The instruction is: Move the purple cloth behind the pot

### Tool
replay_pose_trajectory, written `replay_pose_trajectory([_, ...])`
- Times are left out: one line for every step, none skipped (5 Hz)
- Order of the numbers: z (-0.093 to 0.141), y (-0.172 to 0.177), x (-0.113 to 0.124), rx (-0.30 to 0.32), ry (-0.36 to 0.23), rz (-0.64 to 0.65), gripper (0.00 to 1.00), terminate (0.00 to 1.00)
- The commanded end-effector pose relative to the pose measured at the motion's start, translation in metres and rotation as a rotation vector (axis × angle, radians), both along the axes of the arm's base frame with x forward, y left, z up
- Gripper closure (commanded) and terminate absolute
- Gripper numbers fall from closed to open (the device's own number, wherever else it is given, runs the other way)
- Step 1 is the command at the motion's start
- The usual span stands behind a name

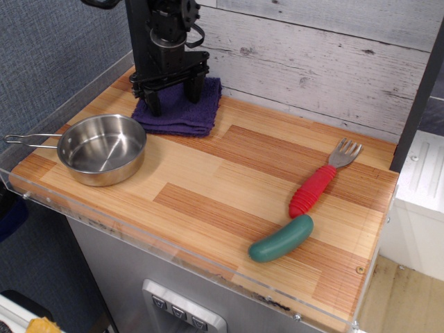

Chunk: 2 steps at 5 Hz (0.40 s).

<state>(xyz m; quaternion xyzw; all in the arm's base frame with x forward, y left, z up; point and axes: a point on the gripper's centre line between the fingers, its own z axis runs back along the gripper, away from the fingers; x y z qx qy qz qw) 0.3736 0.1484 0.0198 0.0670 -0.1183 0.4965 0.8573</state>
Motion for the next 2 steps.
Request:
replay_pose_trajectory([0.048, -0.002, -0.012, -0.009, -0.08, 0.001, 0.0, 0.0])
replay_pose_trajectory([0.069, -0.002, -0.016, -0.028, -0.12, 0.011, 0.0, 0.0])
